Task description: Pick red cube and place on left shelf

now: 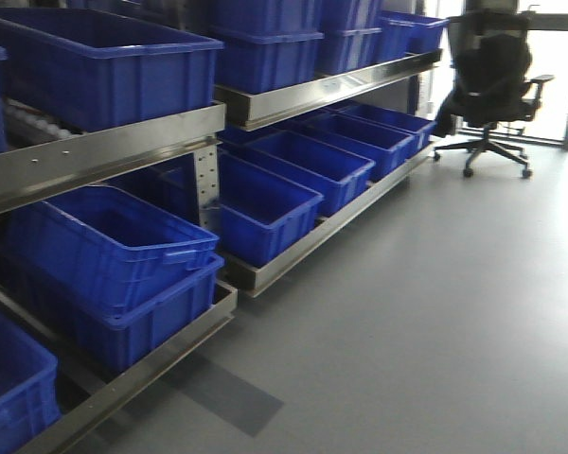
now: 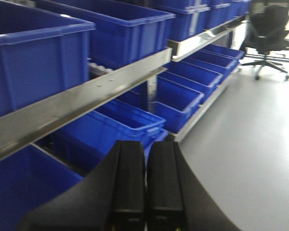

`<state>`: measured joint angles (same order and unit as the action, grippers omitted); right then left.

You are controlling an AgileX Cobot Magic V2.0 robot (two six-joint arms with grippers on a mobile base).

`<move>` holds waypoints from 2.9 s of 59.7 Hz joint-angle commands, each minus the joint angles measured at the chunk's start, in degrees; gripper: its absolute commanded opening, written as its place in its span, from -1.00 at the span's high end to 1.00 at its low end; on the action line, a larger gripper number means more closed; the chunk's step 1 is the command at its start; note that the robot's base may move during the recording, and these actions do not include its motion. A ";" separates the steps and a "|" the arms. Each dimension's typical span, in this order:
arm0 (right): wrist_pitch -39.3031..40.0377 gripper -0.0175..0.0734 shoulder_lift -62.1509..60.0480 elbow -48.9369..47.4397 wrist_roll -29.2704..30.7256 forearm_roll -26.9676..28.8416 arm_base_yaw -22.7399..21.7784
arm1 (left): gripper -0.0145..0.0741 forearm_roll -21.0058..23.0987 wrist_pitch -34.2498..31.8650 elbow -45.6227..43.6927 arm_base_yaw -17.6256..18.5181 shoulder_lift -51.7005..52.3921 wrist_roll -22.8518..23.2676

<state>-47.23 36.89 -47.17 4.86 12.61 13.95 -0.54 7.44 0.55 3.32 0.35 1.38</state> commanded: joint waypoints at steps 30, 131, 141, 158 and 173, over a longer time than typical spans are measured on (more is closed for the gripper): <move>4.10 0.50 0.05 -1.42 0.45 0.86 -0.01 | 0.44 0.17 -5.03 1.32 0.37 0.92 0.05; 4.10 0.50 0.05 -1.42 0.45 0.86 -0.01 | 0.44 0.17 -5.03 1.32 0.37 0.92 0.05; 4.10 0.50 0.05 -1.42 0.45 0.86 -0.01 | 0.44 0.17 -5.03 1.32 0.37 0.92 0.05; 4.10 0.50 0.05 -1.42 0.45 0.86 -0.01 | 0.44 0.17 -5.03 1.32 0.37 0.92 0.05; 4.10 0.50 0.05 -1.42 0.45 0.86 -0.01 | 0.44 0.17 -5.03 1.32 0.37 0.92 0.05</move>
<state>-47.23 36.89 -47.17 4.86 12.61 13.95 -0.54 7.44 0.55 3.32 0.35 1.38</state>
